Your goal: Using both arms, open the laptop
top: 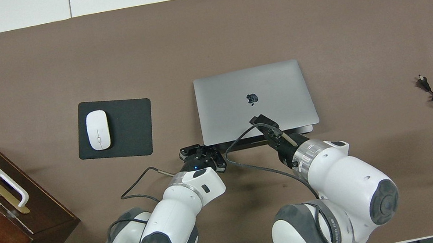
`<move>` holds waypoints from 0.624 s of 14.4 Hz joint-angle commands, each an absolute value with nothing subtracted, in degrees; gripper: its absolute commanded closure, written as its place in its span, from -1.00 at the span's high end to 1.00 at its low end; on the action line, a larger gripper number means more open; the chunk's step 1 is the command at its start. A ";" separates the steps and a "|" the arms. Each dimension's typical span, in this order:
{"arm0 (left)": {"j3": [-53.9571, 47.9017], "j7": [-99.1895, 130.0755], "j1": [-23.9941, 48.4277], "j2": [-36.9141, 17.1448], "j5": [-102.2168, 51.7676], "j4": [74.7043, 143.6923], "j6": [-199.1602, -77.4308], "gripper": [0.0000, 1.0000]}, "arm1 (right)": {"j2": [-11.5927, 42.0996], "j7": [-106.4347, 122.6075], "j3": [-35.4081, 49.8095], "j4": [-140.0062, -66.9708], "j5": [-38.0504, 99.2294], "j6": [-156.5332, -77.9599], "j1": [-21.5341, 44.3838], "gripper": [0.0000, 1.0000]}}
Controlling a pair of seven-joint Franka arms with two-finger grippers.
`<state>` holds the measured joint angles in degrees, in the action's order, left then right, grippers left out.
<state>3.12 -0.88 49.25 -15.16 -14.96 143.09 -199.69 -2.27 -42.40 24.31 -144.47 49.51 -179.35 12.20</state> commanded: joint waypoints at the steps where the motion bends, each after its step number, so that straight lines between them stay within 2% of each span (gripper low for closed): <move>1: 3.87 -0.97 49.75 -18.46 -16.35 141.50 -200.74 -1.00 | -0.88 -39.29 24.79 -142.12 50.98 -178.42 10.28 0.93; 9: 3.87 -1.05 49.75 -18.98 -16.35 141.50 -200.74 -1.00 | 1.14 -35.07 24.70 -138.25 50.98 -174.73 6.86 0.95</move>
<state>3.12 -0.87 49.25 -15.28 -14.97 143.05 -199.89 -1.18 -39.44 24.33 -140.94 49.51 -174.65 9.02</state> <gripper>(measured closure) 0.991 0.000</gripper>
